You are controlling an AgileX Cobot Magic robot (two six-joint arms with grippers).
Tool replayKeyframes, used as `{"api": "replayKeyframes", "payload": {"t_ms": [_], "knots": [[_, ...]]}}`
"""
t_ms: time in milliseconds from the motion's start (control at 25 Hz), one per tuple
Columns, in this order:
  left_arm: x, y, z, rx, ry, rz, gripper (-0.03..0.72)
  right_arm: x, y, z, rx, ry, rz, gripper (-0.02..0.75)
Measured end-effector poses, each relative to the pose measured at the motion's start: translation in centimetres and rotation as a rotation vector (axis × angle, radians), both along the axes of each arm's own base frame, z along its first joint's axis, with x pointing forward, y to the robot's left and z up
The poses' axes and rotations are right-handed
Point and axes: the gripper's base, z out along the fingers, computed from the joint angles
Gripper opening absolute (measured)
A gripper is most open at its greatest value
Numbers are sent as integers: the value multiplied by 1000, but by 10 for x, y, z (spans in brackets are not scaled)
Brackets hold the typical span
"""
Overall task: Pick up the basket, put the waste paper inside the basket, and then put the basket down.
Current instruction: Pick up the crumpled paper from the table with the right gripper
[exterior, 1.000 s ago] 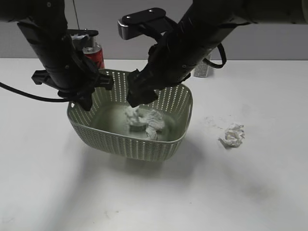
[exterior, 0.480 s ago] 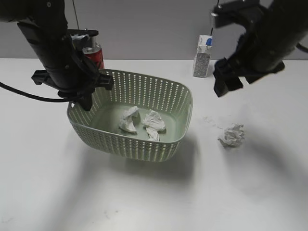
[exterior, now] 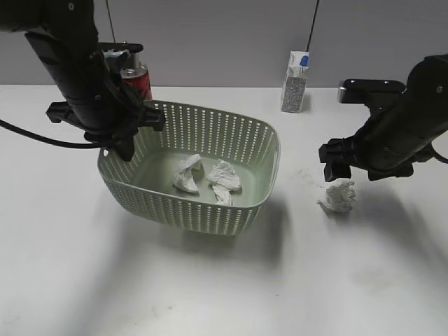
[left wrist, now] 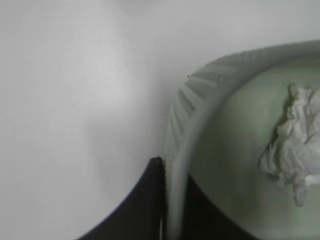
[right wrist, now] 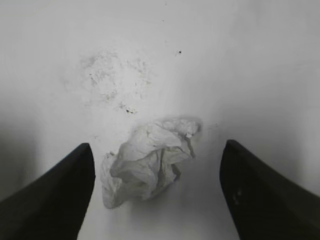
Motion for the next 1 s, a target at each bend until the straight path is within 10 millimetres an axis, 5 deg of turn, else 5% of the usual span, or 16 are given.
{"api": "replayKeyframes", "payload": {"t_ms": [240, 400, 480, 600, 720, 1000], "knots": [[0, 0, 0, 0, -1, 0, 0, 2, 1, -41, -32, 108, -5, 580], [0, 0, 0, 0, -1, 0, 0, 2, 1, -45, -45, 105, 27, 538], [0, 0, 0, 0, -1, 0, 0, 3, 1, -44, -54, 100, 52, 449], [0, 0, 0, -1, -2, 0, 0, 2, 1, -40, -58, 90, 69, 191], [0, 0, 0, -1, -2, 0, 0, 2, 1, -26, -54, 53, 82, 46], [1, -1, 0, -6, -9, 2, 0, -17, 14, 69, 91, -199, 178, 26]]}}
